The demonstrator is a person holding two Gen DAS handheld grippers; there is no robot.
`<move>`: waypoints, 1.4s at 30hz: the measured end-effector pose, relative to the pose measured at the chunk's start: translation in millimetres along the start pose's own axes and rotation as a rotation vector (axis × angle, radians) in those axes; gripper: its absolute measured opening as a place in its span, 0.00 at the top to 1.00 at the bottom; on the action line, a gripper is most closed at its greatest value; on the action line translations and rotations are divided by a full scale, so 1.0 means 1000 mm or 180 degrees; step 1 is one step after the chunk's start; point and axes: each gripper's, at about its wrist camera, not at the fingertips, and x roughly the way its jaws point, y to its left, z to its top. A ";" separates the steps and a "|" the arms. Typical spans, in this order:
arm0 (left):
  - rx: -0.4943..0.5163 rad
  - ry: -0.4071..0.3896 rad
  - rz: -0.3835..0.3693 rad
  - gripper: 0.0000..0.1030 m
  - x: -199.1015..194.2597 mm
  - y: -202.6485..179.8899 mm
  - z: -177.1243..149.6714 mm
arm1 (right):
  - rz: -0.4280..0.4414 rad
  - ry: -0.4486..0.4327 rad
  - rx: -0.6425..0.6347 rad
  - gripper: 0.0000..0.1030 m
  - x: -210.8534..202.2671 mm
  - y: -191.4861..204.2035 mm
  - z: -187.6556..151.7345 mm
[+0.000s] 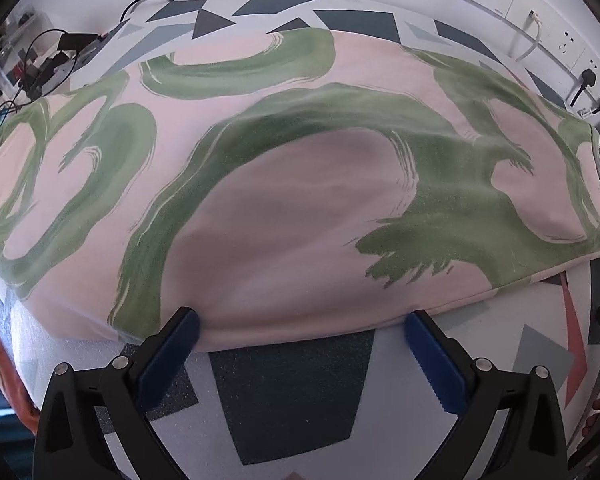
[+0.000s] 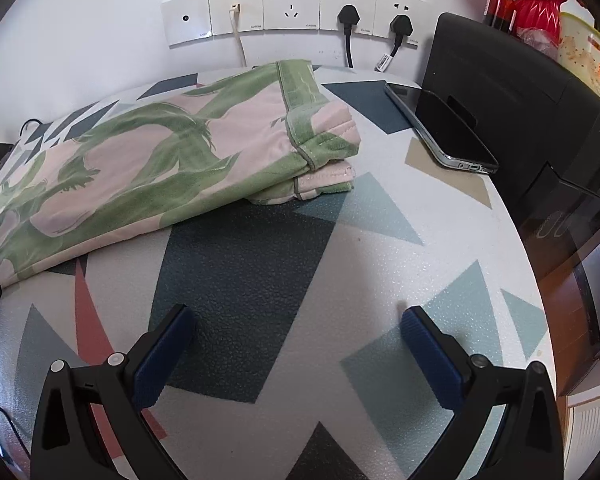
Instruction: Fold clothes
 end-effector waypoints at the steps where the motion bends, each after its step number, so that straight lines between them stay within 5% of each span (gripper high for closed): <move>1: -0.0002 -0.0008 0.0000 0.00 0.000 0.000 -0.001 | -0.0001 0.0000 0.0001 0.00 0.001 0.001 0.001; 8: -0.0024 -0.0011 -0.0006 0.00 0.003 0.003 -0.002 | 0.0017 -0.0018 -0.0017 0.00 -0.002 0.002 0.003; 11: -0.0022 0.0007 -0.0006 0.00 0.004 0.003 -0.003 | 0.0141 0.0196 -0.0061 0.00 0.001 -0.003 0.014; 16: -0.0003 -0.0027 -0.0007 0.00 0.005 0.002 -0.006 | 0.0950 0.0145 0.0761 0.00 -0.008 -0.047 0.035; 21: 0.0017 -0.0133 -0.0017 0.00 0.004 0.001 -0.014 | 0.1202 0.0140 0.1118 0.04 0.003 -0.065 0.062; 26: 0.0034 -0.0211 -0.0018 0.00 0.004 0.000 -0.018 | 0.1374 0.0305 0.1519 0.20 0.030 -0.062 0.081; 40: -0.0010 -0.0539 0.0211 0.00 -0.039 0.015 -0.020 | 0.0842 -0.0183 0.1610 0.20 0.036 -0.037 0.090; 42: -0.0016 -0.0586 0.0244 0.00 -0.045 0.017 -0.020 | 0.0651 -0.0234 0.1512 0.32 0.035 -0.031 0.089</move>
